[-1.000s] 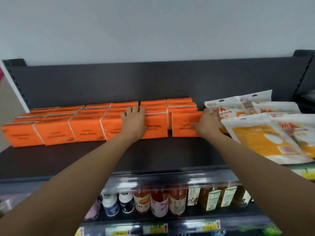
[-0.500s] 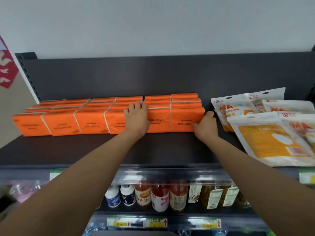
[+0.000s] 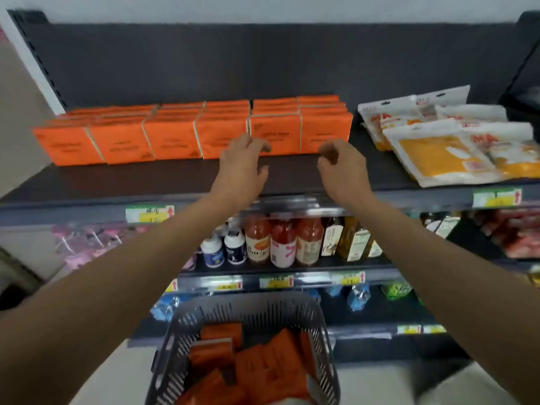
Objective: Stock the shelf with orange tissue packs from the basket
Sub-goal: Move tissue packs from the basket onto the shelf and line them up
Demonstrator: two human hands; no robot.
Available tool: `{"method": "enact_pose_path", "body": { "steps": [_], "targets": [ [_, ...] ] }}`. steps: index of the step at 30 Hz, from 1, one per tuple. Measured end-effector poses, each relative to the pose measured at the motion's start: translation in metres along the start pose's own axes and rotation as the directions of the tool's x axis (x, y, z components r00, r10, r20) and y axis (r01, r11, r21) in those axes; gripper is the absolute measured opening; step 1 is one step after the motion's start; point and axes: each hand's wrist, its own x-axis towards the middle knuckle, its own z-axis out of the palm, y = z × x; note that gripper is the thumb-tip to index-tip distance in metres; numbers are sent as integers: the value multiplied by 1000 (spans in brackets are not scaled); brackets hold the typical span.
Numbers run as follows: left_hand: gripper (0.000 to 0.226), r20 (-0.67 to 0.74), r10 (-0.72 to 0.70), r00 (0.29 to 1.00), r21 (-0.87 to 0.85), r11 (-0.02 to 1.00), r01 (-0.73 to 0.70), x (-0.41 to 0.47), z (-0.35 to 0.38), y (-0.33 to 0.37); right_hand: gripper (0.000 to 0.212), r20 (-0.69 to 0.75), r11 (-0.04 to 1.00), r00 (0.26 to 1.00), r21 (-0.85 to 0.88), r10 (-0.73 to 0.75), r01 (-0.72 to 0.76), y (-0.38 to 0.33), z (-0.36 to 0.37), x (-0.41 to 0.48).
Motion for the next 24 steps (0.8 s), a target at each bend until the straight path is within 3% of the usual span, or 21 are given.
{"method": "enact_pose_path", "body": {
  "steps": [4,7,11,13,16,21,24],
  "targets": [
    [30,223,-14,975,-115,993,41,-66,5,-20,19,118,999,992,-14,-35,37,-7,43,-61],
    [25,420,-76,904,-107,985,133,-115,12,-44,18,318,998,947,-66,43,-24,5,76,-106],
    [26,683,-148,715,-48,968,246,-176,25,-83,16,567,961,781,-230,263,-156,31,108,-161],
    [24,782,-151,605,10,973,230,-203,36,-102,23,650,914,668,-387,364,-121,39,114,-184],
    [14,858,-151,490,50,976,213,-240,52,-120,30,697,860,579,-511,422,-12,49,119,-214],
    [9,948,-123,294,68,979,190,-277,77,-131,33,692,762,437,-648,574,26,78,129,-243],
    [11,956,-133,261,82,976,200,-294,96,-136,37,687,719,373,-691,624,69,92,131,-250]
  ]
}}
